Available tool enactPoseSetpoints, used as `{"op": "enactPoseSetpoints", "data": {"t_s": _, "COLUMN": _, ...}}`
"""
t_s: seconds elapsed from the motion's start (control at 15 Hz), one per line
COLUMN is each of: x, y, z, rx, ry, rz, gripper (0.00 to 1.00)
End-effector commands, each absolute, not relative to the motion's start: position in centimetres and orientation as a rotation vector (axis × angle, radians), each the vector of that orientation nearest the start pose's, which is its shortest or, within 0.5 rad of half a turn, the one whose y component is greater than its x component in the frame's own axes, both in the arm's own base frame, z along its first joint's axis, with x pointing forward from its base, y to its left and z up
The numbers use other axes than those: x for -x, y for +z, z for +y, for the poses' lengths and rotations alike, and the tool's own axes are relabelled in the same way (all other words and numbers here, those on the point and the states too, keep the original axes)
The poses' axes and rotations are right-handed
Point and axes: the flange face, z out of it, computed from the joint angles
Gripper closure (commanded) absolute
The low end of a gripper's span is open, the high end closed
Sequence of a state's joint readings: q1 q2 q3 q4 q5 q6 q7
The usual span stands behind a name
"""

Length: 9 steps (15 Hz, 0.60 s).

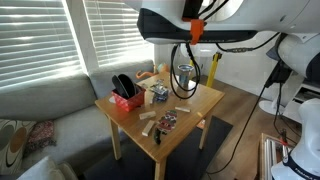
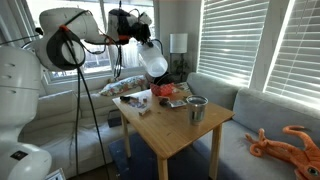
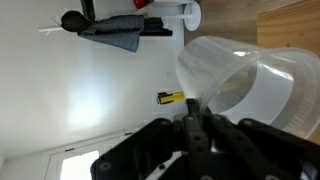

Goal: Pick up the clear cup and pour all its contents onto the table, put the clear cup back on the table

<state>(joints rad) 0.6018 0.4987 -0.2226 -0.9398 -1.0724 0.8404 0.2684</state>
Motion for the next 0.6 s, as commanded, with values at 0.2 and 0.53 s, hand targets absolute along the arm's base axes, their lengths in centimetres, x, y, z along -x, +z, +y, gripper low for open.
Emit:
{"op": "enactPoseSetpoints", "data": {"t_s": 0.2, "x": -58.3, "y": 68.6, "z": 15.3, "rx": -1.964, "ry": 0.251, "rz": -0.385, "gripper": 0.99}}
{"op": "enactPoseSetpoints", "data": {"t_s": 0.53, "x": -59.7, "y": 70.1, "z": 15.5, "rx": -2.088, "ry": 0.560, "rz": -0.391, "gripper": 0.99}}
